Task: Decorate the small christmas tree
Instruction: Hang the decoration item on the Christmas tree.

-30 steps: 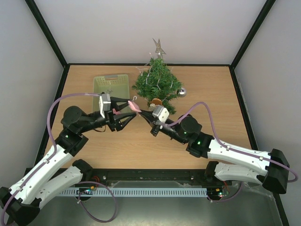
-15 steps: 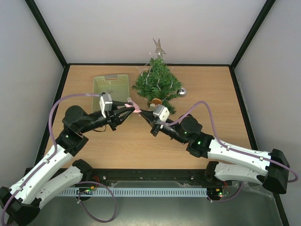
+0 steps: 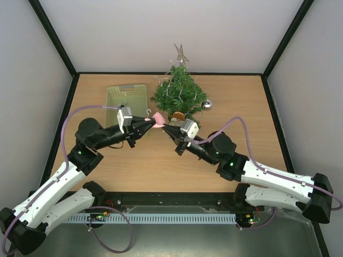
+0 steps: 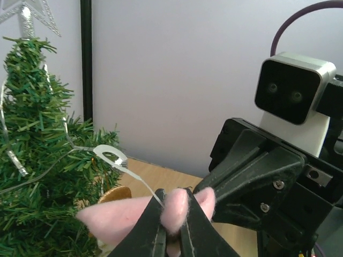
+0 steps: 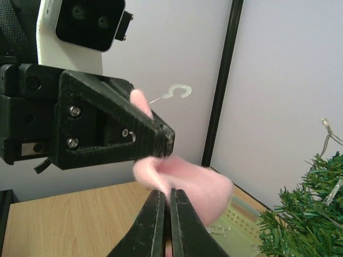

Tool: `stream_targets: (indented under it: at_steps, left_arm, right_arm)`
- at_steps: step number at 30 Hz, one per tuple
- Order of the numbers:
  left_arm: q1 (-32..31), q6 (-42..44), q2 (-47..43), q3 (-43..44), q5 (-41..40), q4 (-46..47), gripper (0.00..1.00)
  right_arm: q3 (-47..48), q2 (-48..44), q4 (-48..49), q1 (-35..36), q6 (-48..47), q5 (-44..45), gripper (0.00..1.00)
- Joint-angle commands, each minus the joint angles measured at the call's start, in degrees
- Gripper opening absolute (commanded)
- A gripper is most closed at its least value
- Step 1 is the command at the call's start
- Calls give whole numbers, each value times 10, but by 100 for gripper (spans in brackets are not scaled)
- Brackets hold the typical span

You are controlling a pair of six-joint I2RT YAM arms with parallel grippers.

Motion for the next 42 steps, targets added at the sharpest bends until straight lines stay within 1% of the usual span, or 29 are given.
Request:
stream_targets:
  at_steps: [1, 3, 6, 8, 10, 13, 15, 18, 19, 20, 21, 26, 30, 35, 42]
  left_arm:
    - [-2, 6, 3, 17, 37, 20, 4]
    - [-3, 14, 6, 24, 53, 15, 3]
    - [-3, 67, 9, 56, 20, -52, 3]
    - [-2, 116, 10, 69, -15, -107, 2]
    - [3, 164, 22, 83, -39, -154, 2]
    - [28, 218, 54, 108, -42, -215, 2]
    - [61, 241, 78, 124, -19, -240, 2]
    - [121, 268, 113, 143, 71, -249, 3]
    - [137, 275, 125, 151, 90, -251, 2]
    - [152, 281, 139, 160, 102, -255, 2]
    - [157, 290, 151, 170, 111, -262, 3]
    - [161, 329, 198, 211, 117, -253, 3]
    - [167, 332, 270, 289, 138, -287, 2]
    - [166, 290, 319, 345, 169, -295, 2]
    - [166, 231, 350, 363, 192, -279, 2]
  right_arm:
    - [-3, -4, 28, 2, 8, 4, 2]
    - [-1, 0, 27, 3, 5, -6, 2]
    - [6, -17, -3, 2, 12, 2, 19]
    - [4, -44, -23, 2, 33, 22, 34]
    - [-10, -78, -46, 2, 42, 29, 43]
    - [-22, -125, -106, 2, 54, 33, 57]
    - [-31, -162, -135, 2, 67, 38, 64]
    - [-50, -216, -155, 2, 80, 43, 76]
    - [-52, -231, -163, 2, 81, 45, 81]
    - [-53, -244, -172, 2, 81, 47, 96]
    - [-51, -253, -183, 3, 79, 50, 99]
    - [-28, -281, -247, 3, 66, 56, 98]
    - [-23, -289, -252, 2, 70, 53, 98]
    - [-21, -310, -258, 3, 69, 57, 98]
    - [-23, -308, -252, 2, 58, 69, 98]
